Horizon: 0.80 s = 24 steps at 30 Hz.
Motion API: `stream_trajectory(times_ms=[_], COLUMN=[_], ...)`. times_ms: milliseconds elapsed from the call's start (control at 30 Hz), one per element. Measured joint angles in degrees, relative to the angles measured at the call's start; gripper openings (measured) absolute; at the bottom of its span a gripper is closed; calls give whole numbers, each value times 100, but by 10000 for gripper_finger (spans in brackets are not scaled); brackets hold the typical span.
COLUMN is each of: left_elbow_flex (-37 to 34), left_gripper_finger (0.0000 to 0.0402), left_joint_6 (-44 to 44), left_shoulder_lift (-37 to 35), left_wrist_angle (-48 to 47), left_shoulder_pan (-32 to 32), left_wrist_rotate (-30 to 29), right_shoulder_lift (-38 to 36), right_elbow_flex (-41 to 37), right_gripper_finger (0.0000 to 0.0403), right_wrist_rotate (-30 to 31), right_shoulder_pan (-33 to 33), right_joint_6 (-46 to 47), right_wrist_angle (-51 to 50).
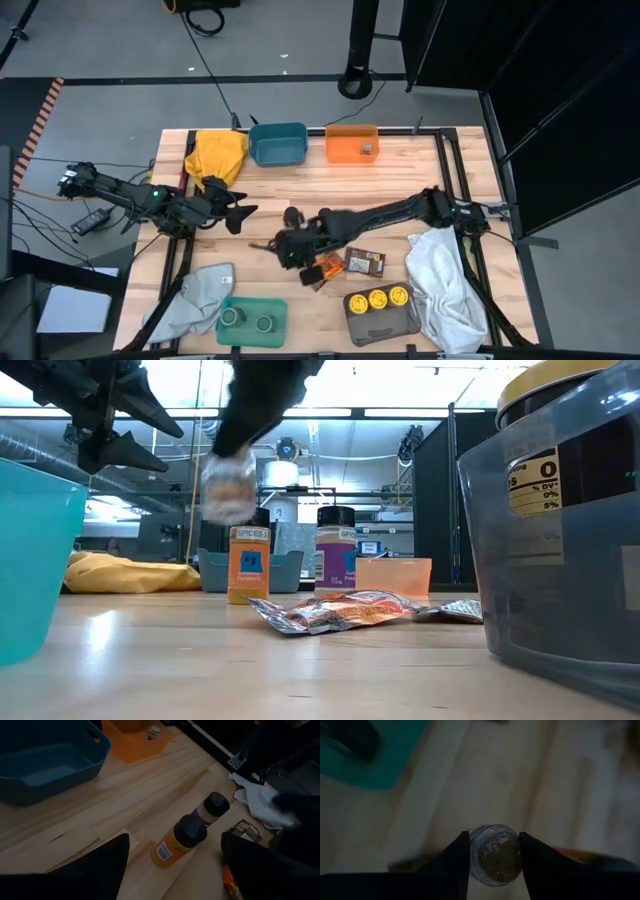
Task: Sort spices by type
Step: Put the brown seasoning bottle into the orange bin
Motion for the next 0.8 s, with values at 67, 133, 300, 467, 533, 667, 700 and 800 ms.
stream_trajectory(times_ms=[67, 133, 300, 467, 533, 667, 700, 800], left_elbow_flex=[0, 0, 0, 0, 0, 0, 0, 0], left_gripper_finger=[321, 321, 321, 321, 321, 321, 321, 321], left_joint_6=[0, 0, -1, -2, -6, -98, -122, -149], left_shoulder_lift=[2, 2, 1, 2, 2, 2, 0, 1], left_wrist_angle=[1, 2, 5, 52, 57, 130, 133, 131], left_shoulder_pan=[0, 0, 0, 0, 0, 0, 0, 0], left_wrist_rotate=[-1, -1, -1, -25, -61, -129, -152, -236], right_shoulder_lift=[-258, -536, -1175, -1587, -1653, -1725, -1729, -1729], right_elbow_flex=[0, 3, 4, 4, 4, 4, 4, -122], right_gripper_finger=[148, 148, 148, 148, 148, 148, 148, 148], right_wrist_rotate=[130, 275, 573, 769, 771, 761, 709, 470], right_shoulder_pan=[-95, -228, -752, -1494, -1823, -2535, -2723, -3301], right_joint_6=[-193, -407, -753, -967, -1060, -1287, -1323, -1455], right_wrist_angle=[-212, -425, -1044, -1353, -1348, -1362, -1362, -1322])
